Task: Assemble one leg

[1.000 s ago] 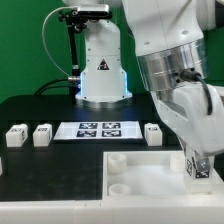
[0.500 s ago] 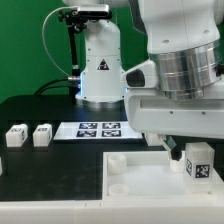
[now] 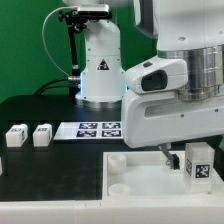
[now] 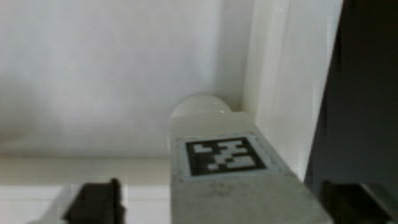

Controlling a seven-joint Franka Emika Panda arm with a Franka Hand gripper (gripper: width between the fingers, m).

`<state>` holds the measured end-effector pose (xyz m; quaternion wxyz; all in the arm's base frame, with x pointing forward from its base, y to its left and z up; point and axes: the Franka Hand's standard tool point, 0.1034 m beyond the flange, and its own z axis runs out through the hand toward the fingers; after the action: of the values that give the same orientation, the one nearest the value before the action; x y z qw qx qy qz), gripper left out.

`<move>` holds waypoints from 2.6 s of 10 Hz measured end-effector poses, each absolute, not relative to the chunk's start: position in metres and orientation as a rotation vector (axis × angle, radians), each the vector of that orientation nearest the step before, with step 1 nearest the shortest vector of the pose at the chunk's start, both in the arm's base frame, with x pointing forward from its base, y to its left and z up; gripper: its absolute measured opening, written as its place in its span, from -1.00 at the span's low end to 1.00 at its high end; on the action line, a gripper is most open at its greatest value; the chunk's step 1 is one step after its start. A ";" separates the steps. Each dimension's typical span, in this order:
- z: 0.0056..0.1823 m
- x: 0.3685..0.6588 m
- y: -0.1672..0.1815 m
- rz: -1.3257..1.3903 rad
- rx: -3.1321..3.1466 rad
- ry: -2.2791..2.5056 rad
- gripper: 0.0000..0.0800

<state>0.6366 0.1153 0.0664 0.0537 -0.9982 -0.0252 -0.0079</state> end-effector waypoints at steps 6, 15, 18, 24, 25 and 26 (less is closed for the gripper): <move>0.067 0.639 0.113 0.069 -2.713 1.222 -0.27; 0.064 0.630 0.115 0.182 -2.567 1.484 0.37; 0.065 0.631 0.114 0.149 -2.833 0.949 0.61; 0.062 0.635 0.116 -0.028 -3.048 -0.013 0.52; 0.062 0.635 0.116 -0.027 -3.047 -0.003 0.52; 0.062 0.635 0.118 -0.013 -3.027 0.234 0.14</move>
Offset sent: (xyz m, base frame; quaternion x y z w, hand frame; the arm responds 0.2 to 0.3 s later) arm 0.0000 0.0000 0.0000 0.0000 0.0000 0.2667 0.9638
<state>0.6348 0.1180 0.0622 0.0525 -0.9956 0.0769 -0.0043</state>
